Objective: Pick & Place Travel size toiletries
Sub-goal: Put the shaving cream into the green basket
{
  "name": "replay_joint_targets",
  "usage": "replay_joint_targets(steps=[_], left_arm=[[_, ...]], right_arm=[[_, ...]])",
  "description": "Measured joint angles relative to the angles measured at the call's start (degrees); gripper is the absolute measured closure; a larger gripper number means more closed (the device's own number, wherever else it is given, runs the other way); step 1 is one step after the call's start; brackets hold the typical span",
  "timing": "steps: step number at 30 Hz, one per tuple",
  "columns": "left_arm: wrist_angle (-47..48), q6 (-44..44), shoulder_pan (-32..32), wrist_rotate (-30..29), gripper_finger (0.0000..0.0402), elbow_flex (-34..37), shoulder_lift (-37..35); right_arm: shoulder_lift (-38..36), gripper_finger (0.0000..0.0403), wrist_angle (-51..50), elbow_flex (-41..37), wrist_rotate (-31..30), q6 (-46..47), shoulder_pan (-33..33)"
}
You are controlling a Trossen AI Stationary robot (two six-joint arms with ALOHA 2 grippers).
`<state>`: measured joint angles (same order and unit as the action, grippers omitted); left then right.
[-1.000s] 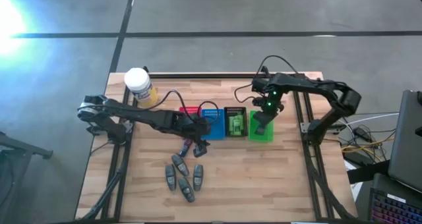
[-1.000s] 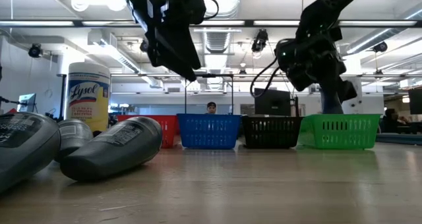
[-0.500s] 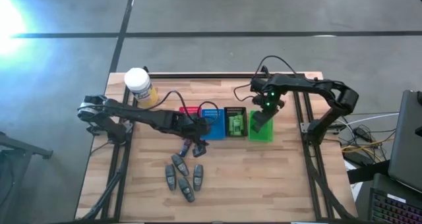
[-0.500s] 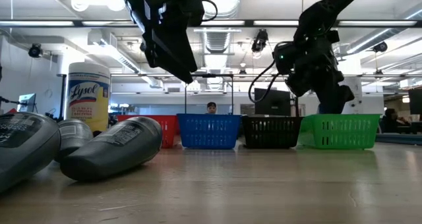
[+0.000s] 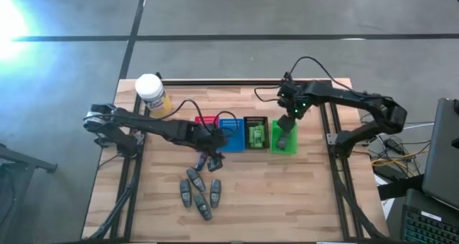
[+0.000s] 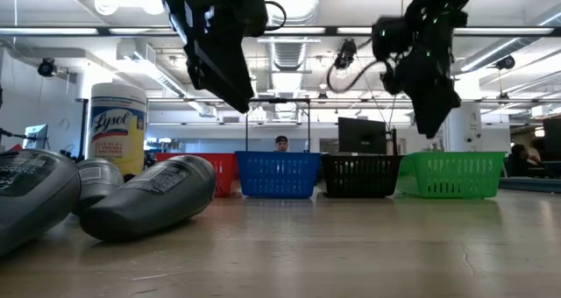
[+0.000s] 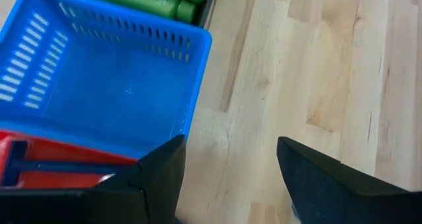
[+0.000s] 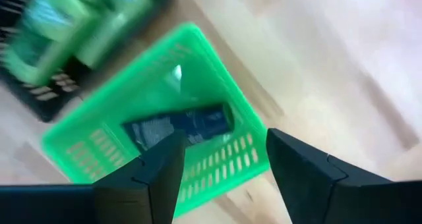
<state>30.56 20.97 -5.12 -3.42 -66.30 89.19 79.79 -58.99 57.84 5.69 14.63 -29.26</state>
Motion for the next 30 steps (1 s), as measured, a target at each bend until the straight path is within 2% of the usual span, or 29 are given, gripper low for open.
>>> replay_joint_targets(steps=[5,8,11,19,22,30], left_arm=[[11.4,2.1,0.0,-1.1,0.0158,-0.1,-2.6],[21.3,7.5,0.0,-1.7,0.0159,0.0,-2.6],[25.0,14.2,0.0,-0.8,0.0156,1.5,-2.1],[16.5,30.5,-0.2,-0.3,0.0147,8.5,-1.9],[15.3,33.5,-0.3,1.2,0.0147,10.2,-1.9],[4.3,39.4,-2.5,4.7,0.0145,16.0,-1.1]], right_arm=[[-5.1,0.0195,5.4,0.0,-2.0,2.8,7.5],[-6.6,0.0197,7.8,0.0,-3.2,5.5,12.4],[-6.6,0.02,7.9,-0.1,-4.4,8.0,16.2],[-6.6,0.0192,8.4,-0.3,-7.8,11.9,19.9],[-6.6,0.0191,8.4,-0.3,-7.9,12.0,19.9],[-6.6,0.0202,8.6,-0.3,-7.9,13.9,19.9]])
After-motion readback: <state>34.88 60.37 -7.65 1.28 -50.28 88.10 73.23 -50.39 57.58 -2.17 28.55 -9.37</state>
